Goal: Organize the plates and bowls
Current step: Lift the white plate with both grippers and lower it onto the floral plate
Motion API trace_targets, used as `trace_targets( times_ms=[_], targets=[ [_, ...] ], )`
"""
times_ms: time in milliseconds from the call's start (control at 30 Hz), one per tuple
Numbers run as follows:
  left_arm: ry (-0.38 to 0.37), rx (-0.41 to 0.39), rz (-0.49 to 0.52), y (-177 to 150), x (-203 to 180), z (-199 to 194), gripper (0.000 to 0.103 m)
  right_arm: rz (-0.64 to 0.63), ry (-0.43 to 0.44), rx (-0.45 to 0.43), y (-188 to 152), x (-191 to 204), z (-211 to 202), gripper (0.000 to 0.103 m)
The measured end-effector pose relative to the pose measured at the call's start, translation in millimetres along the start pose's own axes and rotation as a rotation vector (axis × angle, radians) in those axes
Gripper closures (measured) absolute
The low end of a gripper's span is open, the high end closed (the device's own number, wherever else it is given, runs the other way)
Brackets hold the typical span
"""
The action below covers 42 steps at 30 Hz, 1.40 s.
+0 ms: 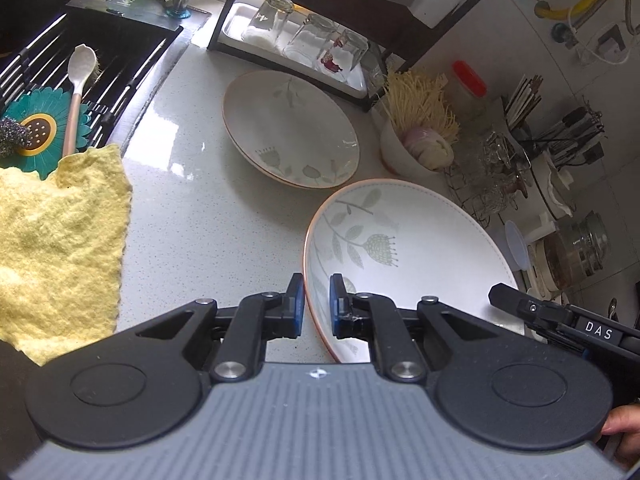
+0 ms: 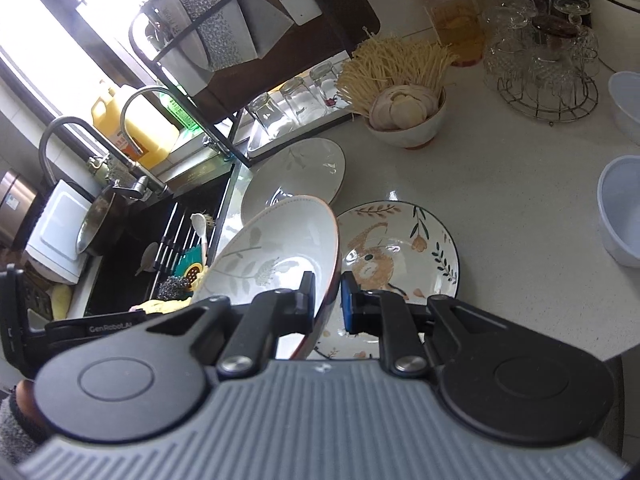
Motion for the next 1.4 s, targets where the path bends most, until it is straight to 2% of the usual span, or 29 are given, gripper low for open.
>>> trace_targets(
  times_ms=[167,433,533,767,967,1200,1400],
  targets=[
    [0.045,0.033,0.006,-2,-10,32,0.090,-0.032,-0.011,0.005,4,-26,19,0.086],
    [0.116,0.097,-0.020,-8,-3,72,0.090,-0.023,0.014,0.082,2,-58,55,0.086],
    [0.138,0.122,-0.029,-8,0,82,0.090,-0.038,-0.003,0.108,-2,-63,67,0.086],
    [0.155,0.161,-0.005,-11,-10,99,0.090,-0.047,-0.034,0.128,0,-79,76,0.086],
    [0.186,0.150,0.044,-9,-17,105,0.090,-0.105,-0.043,0.116,3,-82,77,0.087],
    [0.216,0.176,0.081,-13,-16,109,0.090,-0.106,-0.073,0.173,-7,-88,89,0.086],
    [0.212,0.188,0.106,-16,-16,108,0.090,-0.109,-0.097,0.152,-6,-85,93,0.085]
  ],
)
Point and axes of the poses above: each gripper's, at about its wrist camera, not at the fingertips, and z roughly the way its jaws point, x to its left, y to its top, the point moved 9 cm from there along z, roughly the way its jaws point, and after that the axes turned 5 degrees about -x, right-handed, at the moved point
